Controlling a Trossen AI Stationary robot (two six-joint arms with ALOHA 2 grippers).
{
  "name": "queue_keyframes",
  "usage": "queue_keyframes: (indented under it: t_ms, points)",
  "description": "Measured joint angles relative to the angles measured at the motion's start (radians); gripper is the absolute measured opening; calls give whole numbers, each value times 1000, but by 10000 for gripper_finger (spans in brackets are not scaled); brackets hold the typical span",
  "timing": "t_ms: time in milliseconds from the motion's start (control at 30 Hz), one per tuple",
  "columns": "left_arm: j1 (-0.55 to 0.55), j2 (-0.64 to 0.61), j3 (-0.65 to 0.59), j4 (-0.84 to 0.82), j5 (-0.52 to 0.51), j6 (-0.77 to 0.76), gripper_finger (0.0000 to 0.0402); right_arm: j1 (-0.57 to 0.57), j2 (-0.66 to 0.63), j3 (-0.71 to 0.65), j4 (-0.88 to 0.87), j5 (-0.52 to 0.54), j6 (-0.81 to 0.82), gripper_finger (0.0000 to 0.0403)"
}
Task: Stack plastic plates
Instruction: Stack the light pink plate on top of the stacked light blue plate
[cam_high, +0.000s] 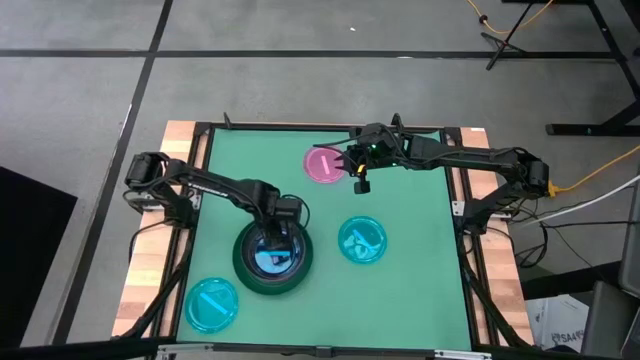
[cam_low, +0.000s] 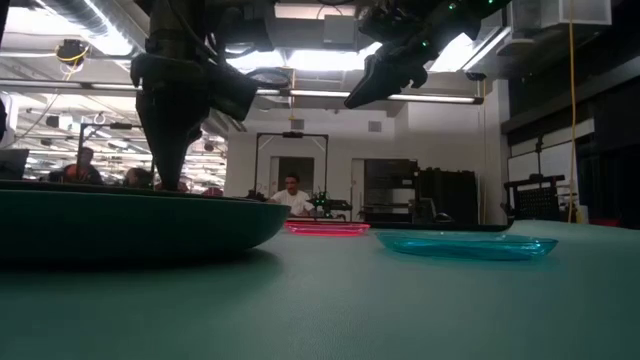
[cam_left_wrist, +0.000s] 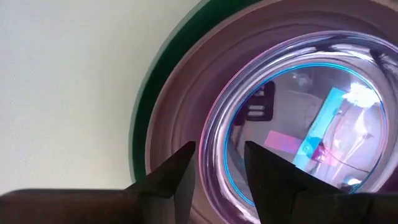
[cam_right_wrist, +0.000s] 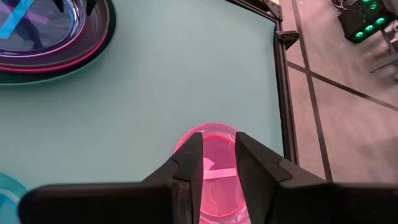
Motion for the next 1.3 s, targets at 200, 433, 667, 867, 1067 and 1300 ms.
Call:
queue_keyframes:
  t_ms: [200, 433, 667, 867, 1067, 1300]
  points:
    - [0, -31, 0, -25, 2, -2, 124, 0, 0, 0, -1, 76, 17, 83]
    - [0, -73, 0, -31, 2, -5, 124, 0, 0, 0, 0, 245, 64, 83]
    - [0, -80, 0, -25, -1, -5, 124, 0, 0, 0, 0, 316, 64, 83]
    - [0, -80, 0, -25, -3, -5, 124, -47, 1, 0, 0, 300, 119, 83]
    - [0, -80, 0, -19, -7, -5, 124, -156, 1, 0, -1, 224, 207, 83]
    - [0, -79, 0, 11, -22, -5, 124, -270, 10, 0, 0, 61, 278, 83]
